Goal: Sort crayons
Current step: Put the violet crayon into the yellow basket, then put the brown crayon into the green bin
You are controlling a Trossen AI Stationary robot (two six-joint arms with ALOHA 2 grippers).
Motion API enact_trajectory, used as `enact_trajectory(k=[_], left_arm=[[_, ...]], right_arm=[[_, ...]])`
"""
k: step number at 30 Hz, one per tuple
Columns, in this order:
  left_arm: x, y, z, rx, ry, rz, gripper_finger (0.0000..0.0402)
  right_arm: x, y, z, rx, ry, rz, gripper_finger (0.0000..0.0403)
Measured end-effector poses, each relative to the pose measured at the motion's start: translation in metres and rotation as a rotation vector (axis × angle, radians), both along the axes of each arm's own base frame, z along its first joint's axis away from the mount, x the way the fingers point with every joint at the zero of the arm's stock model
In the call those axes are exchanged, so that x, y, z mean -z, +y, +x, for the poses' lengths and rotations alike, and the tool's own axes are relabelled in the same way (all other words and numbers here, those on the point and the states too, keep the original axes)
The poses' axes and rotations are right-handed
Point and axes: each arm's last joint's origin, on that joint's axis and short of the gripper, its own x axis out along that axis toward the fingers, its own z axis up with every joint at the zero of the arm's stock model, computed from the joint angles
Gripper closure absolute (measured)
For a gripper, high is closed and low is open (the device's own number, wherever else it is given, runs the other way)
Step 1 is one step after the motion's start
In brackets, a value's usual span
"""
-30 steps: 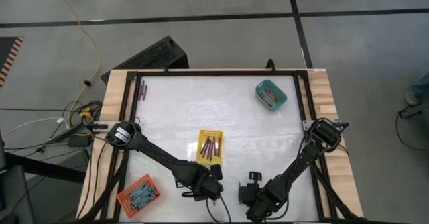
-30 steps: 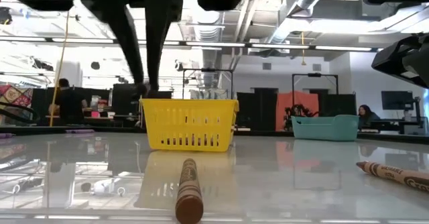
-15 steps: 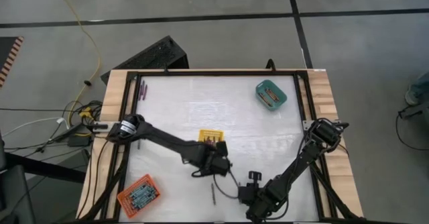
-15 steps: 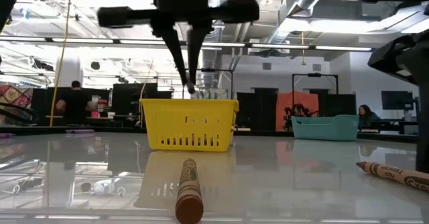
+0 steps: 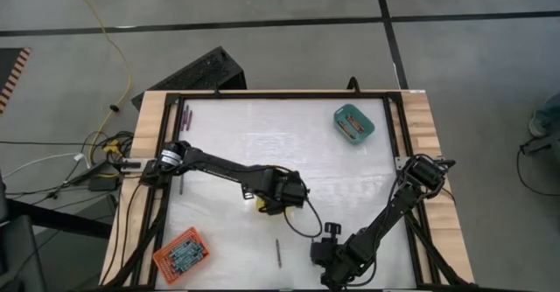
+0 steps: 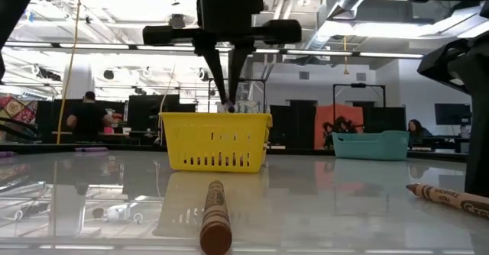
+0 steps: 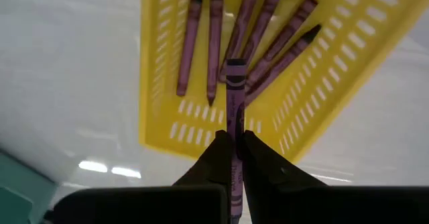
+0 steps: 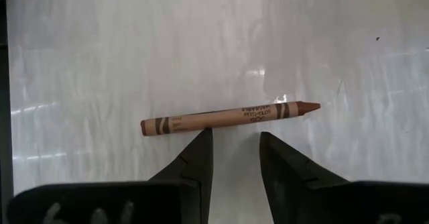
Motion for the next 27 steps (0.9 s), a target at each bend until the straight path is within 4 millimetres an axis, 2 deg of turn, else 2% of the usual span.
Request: enact_trajectory(k=[9,13,22,27], left_arm=[[0.033,-0.006,0.009,0.053,0.077,0.007,0.0395],[0.033,-0.007,0.009,0.026,0.070,0.001,0.0378],[0.027,-0.005,0.010,-0.089,0.003,0.056,0.0258],[0.008,-0.003,0.011,-0.182,-0.062,0.113,0.0244]], right_arm=[[0.000,0.001,-0.001,-0.004,-0.001,0.001,0.0287],[0.000,0.004,-0.004,-0.013,-0.001,0.002,0.0287],[0.000,0.004,-0.006,0.038,0.004,0.028,0.0287],[0.002,0.006,-0.013,0.087,0.031,0.034,0.0287]])
